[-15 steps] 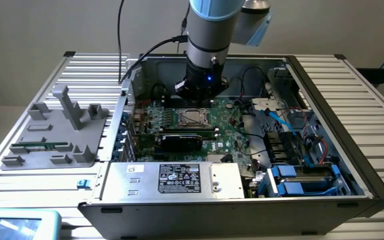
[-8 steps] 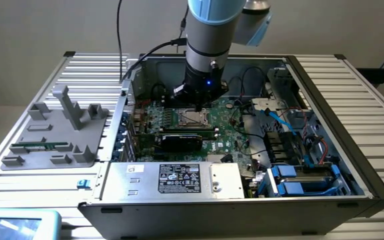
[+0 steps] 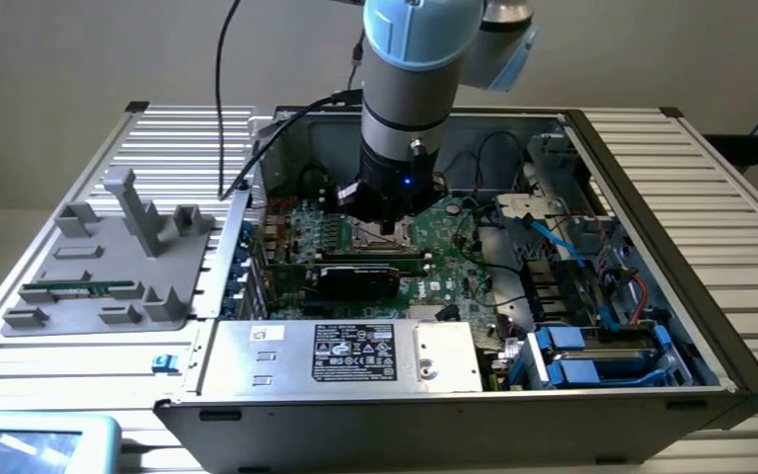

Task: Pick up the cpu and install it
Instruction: 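Install the second cpu locking lever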

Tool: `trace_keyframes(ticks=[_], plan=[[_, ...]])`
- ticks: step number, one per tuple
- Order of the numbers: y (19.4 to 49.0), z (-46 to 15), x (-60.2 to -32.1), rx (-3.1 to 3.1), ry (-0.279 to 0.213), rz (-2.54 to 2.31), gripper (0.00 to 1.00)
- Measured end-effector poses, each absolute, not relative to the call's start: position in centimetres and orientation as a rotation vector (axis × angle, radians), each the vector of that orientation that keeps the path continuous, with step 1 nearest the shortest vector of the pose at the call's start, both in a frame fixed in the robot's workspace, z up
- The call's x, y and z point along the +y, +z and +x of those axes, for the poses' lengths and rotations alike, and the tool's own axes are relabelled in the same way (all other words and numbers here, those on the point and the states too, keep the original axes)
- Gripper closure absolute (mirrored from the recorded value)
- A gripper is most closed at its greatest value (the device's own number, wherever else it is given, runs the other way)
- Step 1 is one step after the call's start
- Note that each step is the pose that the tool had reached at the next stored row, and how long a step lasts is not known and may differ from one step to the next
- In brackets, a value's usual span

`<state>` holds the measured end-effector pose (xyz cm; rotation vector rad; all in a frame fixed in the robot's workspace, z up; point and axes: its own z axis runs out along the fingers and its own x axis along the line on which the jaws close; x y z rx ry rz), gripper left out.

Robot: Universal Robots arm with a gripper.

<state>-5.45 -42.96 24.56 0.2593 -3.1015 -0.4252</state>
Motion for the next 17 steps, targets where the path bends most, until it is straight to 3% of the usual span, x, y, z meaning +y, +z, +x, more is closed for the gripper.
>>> trace_keyframes(ticks=[17], plan=[[22.9,-5.2,-41.6,-3.097,-0.426,0.258,0.91]])
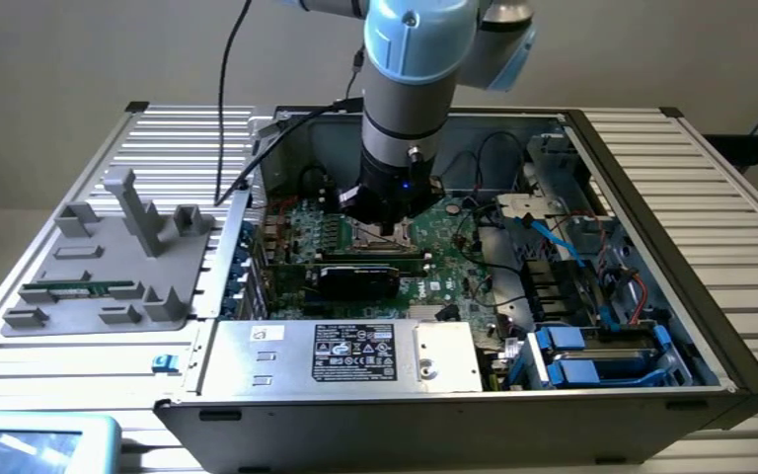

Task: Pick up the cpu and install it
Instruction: 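Install the second cpu locking lever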

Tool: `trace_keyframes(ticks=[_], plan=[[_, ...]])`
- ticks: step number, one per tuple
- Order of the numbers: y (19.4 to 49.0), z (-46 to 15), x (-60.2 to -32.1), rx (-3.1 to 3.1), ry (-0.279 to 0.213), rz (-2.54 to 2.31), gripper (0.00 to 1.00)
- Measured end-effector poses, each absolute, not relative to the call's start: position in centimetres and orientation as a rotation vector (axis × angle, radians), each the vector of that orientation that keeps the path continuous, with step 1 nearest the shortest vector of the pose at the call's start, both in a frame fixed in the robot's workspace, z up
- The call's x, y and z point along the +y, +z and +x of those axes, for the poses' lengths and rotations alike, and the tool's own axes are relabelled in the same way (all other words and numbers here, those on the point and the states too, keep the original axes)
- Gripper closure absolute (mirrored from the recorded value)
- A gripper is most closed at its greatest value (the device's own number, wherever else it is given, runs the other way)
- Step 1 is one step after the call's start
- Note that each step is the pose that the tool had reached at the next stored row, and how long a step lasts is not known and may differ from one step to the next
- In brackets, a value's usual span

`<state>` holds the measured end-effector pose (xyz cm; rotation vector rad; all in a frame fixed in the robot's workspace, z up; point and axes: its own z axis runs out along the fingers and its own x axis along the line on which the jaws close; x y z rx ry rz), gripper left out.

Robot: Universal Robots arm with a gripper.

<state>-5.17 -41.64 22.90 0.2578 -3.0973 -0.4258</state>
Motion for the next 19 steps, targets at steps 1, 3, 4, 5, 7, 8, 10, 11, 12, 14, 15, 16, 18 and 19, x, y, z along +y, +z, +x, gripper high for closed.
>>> trace_keyframes(ticks=[1,3,4,5,7,8,10,11,12,14,15,16,18,19], plan=[[22.9,-4.9,-41.7,-3.093,-0.426,0.256,0.91],[22.9,-4.7,-42.0,-3.085,-0.426,0.254,0.91],[22.9,-4.6,-42.2,-3.084,-0.426,0.254,0.91],[22.9,-4.6,-42.4,-3.083,-0.426,0.254,0.91],[22.8,-4.6,-42.7,-3.083,-0.426,0.254,0.91],[22.9,-4.6,-42.7,-3.083,-0.426,0.254,0.91],[22.8,-4.6,-42.7,-3.083,-0.426,0.254,0.91],[22.8,-4.6,-42.7,-3.083,-0.426,0.253,0.91],[22.8,-4.7,-42.7,-3.083,-0.426,0.253,0.91],[22.7,-4.9,-42.6,-3.084,-0.426,0.251,0.91],[22.7,-5.1,-42.6,-3.084,-0.426,0.250,0.91],[22.7,-5.3,-42.6,-3.084,-0.426,0.249,0.91],[22.7,-5.6,-42.6,-3.085,-0.426,0.246,0.91],[22.7,-5.8,-42.6,-3.085,-0.426,0.244,0.91]])
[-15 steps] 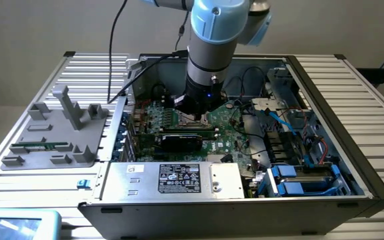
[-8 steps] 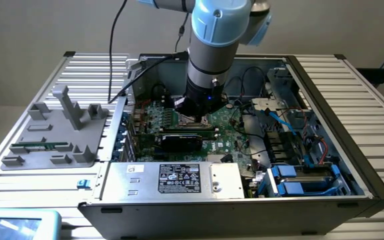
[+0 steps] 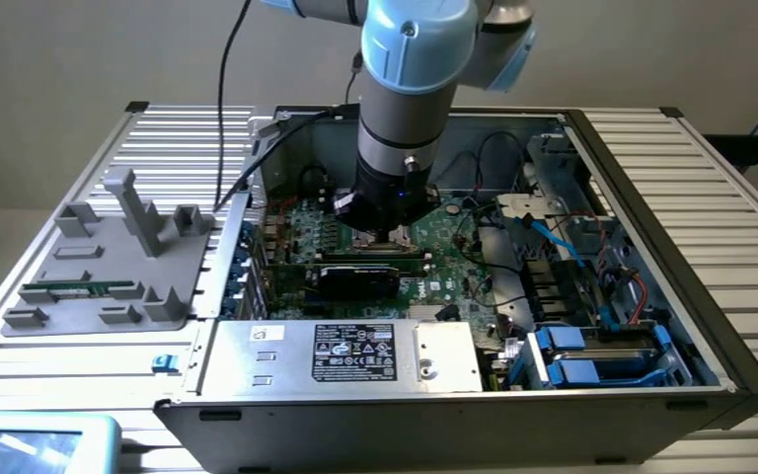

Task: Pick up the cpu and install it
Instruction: 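Install the second cpu locking lever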

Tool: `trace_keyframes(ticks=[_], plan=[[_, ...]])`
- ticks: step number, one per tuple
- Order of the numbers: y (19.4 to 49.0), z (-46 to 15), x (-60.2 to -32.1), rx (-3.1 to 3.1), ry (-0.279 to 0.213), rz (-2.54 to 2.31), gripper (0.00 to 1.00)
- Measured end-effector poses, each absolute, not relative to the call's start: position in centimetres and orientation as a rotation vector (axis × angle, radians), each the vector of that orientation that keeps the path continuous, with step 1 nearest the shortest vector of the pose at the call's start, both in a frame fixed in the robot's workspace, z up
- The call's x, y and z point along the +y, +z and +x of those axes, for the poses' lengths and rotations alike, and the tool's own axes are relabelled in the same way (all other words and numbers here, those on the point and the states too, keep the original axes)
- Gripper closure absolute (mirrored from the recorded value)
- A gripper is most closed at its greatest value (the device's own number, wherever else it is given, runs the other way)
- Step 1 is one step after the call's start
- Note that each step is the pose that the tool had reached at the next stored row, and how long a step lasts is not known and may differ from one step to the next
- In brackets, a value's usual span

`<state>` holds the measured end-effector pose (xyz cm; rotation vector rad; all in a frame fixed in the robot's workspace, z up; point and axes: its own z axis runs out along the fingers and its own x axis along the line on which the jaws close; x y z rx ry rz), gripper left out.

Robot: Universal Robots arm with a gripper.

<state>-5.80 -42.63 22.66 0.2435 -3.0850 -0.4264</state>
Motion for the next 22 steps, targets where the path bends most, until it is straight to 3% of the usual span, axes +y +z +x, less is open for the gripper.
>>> trace_keyframes(ticks=[22], plan=[[22.41,-6.11,-43.50,-3.094,-0.483,0.232,0.91]])
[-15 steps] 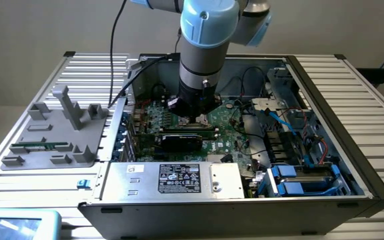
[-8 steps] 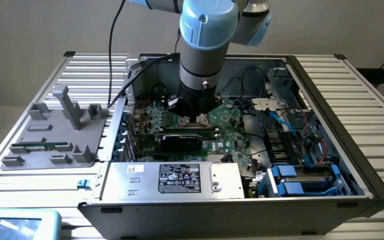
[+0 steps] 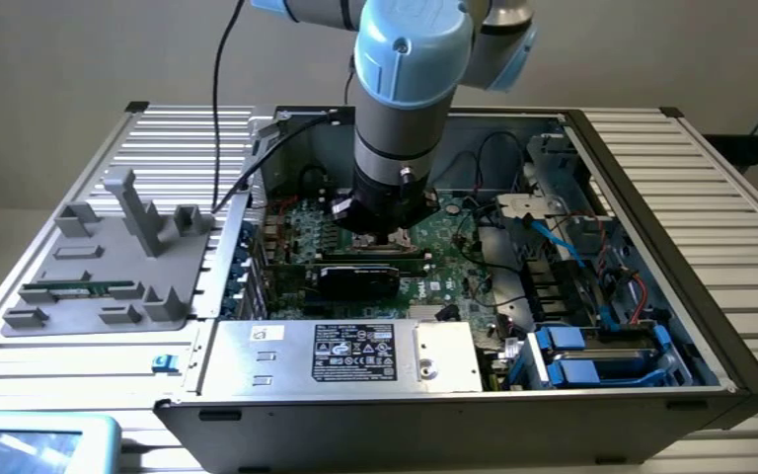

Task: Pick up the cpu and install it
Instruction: 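Install the second cpu locking lever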

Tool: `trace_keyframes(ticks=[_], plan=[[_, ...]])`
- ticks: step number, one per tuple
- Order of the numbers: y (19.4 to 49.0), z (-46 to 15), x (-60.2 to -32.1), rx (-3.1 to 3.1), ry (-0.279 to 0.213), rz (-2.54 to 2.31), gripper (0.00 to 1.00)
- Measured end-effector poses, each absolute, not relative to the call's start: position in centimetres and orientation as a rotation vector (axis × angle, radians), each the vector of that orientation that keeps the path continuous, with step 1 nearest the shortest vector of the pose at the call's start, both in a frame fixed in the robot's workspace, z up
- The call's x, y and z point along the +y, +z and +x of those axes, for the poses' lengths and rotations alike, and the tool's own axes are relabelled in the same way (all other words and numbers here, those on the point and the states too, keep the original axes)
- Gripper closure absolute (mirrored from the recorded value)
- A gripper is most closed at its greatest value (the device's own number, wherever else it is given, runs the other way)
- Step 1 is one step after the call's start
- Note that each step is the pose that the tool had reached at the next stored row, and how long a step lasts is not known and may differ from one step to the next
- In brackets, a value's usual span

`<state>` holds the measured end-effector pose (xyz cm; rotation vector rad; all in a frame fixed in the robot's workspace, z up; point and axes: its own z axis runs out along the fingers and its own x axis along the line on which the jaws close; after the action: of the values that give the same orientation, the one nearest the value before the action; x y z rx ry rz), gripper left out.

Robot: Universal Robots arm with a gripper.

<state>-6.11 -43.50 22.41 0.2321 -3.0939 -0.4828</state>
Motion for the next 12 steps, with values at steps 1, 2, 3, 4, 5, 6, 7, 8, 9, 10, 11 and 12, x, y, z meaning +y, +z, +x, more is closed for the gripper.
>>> trace_keyframes(ticks=[1,2,3,4,5,6,7,8,9,10,11,12], plan=[[22.40,-6.11,-43.50,-3.096,-0.500,0.233,0.91],[22.40,-6.10,-43.50,-3.097,-0.517,0.234,0.91],[22.38,-6.10,-43.52,-3.097,-0.528,0.235,0.91],[22.38,-6.10,-43.57,-3.097,-0.528,0.235,0.91],[22.38,-6.10,-43.66,-3.097,-0.528,0.235,0.91],[22.38,-6.10,-43.82,-3.097,-0.528,0.235,0.91],[22.38,-6.10,-43.98,-3.097,-0.528,0.235,0.91],[22.38,-6.10,-44.14,-3.097,-0.528,0.235,0.91],[22.38,-6.10,-44.22,-3.097,-0.528,0.235,0.91],[22.35,-6.11,-44.23,-3.097,-0.529,0.235,0.91],[22.29,-6.11,-44.24,-3.099,-0.534,0.235,0.91],[22.21,-6.11,-44.24,-3.100,-0.537,0.236,0.91]])
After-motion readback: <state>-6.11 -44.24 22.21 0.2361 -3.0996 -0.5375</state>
